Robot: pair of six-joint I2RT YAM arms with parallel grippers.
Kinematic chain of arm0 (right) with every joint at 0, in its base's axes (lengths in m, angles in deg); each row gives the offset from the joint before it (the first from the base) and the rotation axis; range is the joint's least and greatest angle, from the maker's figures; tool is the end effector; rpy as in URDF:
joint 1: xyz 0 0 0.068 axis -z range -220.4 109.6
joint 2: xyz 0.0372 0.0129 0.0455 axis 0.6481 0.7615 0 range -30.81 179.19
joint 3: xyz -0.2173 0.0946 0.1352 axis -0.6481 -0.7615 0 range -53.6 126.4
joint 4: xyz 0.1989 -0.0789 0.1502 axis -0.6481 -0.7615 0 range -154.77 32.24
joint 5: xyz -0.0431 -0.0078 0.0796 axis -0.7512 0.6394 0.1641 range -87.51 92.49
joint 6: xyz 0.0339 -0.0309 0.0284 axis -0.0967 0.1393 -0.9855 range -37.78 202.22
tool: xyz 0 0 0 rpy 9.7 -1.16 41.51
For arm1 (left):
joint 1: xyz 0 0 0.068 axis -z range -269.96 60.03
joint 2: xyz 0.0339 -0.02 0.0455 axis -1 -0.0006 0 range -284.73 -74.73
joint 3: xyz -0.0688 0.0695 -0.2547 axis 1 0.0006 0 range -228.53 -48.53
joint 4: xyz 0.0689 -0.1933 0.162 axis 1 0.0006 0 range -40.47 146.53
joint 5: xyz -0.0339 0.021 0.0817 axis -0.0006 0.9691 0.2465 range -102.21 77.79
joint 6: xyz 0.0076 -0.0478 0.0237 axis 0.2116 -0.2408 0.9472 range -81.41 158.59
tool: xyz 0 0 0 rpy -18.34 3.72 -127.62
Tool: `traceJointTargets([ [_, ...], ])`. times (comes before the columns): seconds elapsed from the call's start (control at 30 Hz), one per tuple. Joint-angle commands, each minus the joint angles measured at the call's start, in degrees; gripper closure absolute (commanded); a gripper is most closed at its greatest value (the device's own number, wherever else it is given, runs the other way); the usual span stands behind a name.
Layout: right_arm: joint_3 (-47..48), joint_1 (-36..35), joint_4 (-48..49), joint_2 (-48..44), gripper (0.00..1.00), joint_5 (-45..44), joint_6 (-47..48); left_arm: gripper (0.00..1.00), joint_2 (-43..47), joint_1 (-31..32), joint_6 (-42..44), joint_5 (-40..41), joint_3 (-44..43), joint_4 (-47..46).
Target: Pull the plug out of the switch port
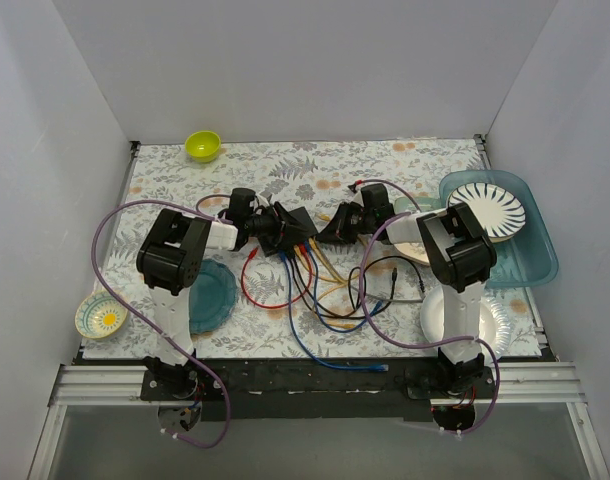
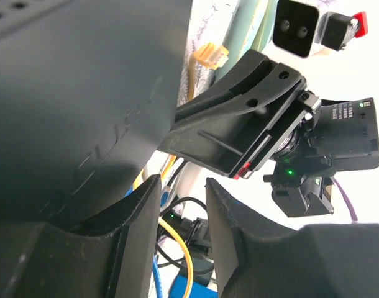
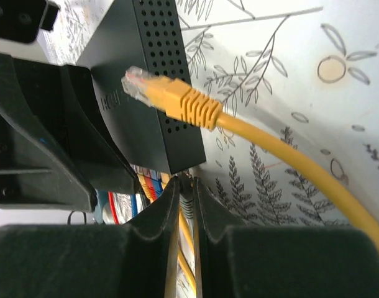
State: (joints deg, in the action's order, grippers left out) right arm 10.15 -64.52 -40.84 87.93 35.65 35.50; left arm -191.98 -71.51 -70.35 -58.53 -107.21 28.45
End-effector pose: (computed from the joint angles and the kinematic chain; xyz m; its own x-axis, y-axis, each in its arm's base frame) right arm 0.3737 0.1887 0.1148 -0.9210 0.2554 -0.2943 -0.0944 0.5867 0.8043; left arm 0.3695 -0.1504 0.1105 -0.5343 -0.5103 0.6739 -0.7937 0.0287 -0.6076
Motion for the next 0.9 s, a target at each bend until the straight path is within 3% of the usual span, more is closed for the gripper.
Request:
traceJointTargets([
  [0.0, -4.3, -1.3, -10.9, -0.3, 0.99, -1.7, 5.1, 0.65, -3.5, -0.2, -1.5, 1.3, 0.7, 2.7],
  [0.27, -8.1, -1.1, -11.5, -2.3, 0.99, -1.0, 6.0, 0.65, -3.9, -0.5, -1.7, 3.9, 1.4, 3.7],
  [0.57, -10.1, 6.0, -18.6, -11.3, 0.99, -14.5, 7.3, 0.66, -0.7, -3.0, -1.5, 2.9, 2.1, 3.0],
  [0.7, -8.5, 7.0, -14.9, -11.8, 0.99, -10.3, 8.7, 0.65, 0.5, -3.9, -1.5, 2.4, 2.4, 2.3],
  [0.73, -7.3, 6.7, -13.4, -11.4, 0.88, -8.5, 8.4, 0.65, 0.6, -3.9, -1.5, 2.1, 2.3, 2.0],
  [0.87, -2.3, 4.2, -12.4, -11.2, 0.65, -7.2, 8.8, 0.66, 1.1, -3.9, -2.1, 1.5, 2.0, 1.0],
])
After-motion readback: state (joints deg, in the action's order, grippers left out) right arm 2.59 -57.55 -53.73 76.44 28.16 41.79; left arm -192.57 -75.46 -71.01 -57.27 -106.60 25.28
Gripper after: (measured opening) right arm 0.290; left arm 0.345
